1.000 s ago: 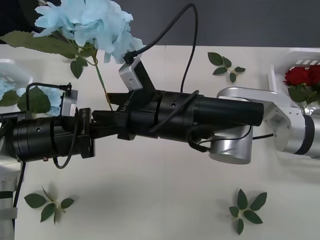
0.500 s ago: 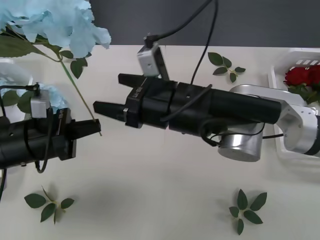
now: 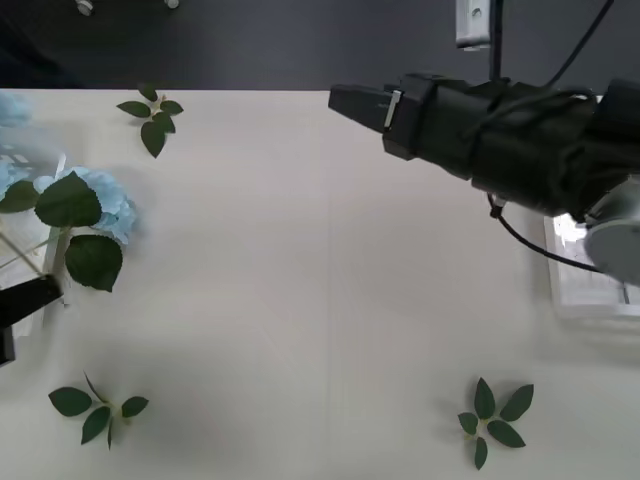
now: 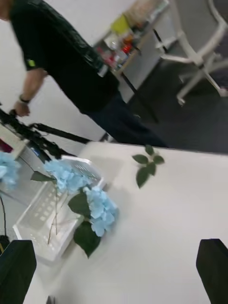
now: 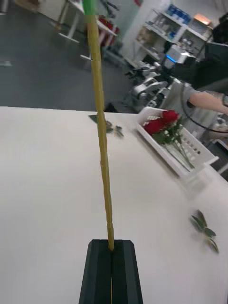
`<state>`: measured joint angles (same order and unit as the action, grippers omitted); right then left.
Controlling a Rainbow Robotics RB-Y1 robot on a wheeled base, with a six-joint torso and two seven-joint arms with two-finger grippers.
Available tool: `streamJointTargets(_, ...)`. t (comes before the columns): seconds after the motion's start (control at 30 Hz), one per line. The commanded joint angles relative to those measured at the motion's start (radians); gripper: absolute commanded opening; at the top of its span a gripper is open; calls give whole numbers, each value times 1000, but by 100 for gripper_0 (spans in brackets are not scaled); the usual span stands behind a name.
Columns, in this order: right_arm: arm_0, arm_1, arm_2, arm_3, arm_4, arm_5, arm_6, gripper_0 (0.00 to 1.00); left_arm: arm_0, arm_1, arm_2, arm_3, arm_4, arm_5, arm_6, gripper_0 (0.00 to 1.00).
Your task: Put the red flowers into the right box and the blue flowers into the left box
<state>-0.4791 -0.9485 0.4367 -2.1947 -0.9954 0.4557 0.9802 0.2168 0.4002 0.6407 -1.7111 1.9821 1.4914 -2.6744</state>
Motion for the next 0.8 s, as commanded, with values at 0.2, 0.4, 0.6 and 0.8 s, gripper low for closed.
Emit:
streamJointTargets(0.2,5,-21,-296,-17,-180,589,-186,100,194,22,145,-18,58,-151,-31,0)
streamJointTargets(0.4,-35,-24,-377,35,-193,945,-247,100,276,31,165,-36,49,-289,-12,0)
streamJointTargets(0.6,-41,-24,-377,119,-143,1104,-248,100,320,40,165,-91,-66,-445,169,0)
streamJointTargets(0.8,-41,-27,-378,168,-112,1100,-242,100,308,42,165,-96,-175,-528,329,0)
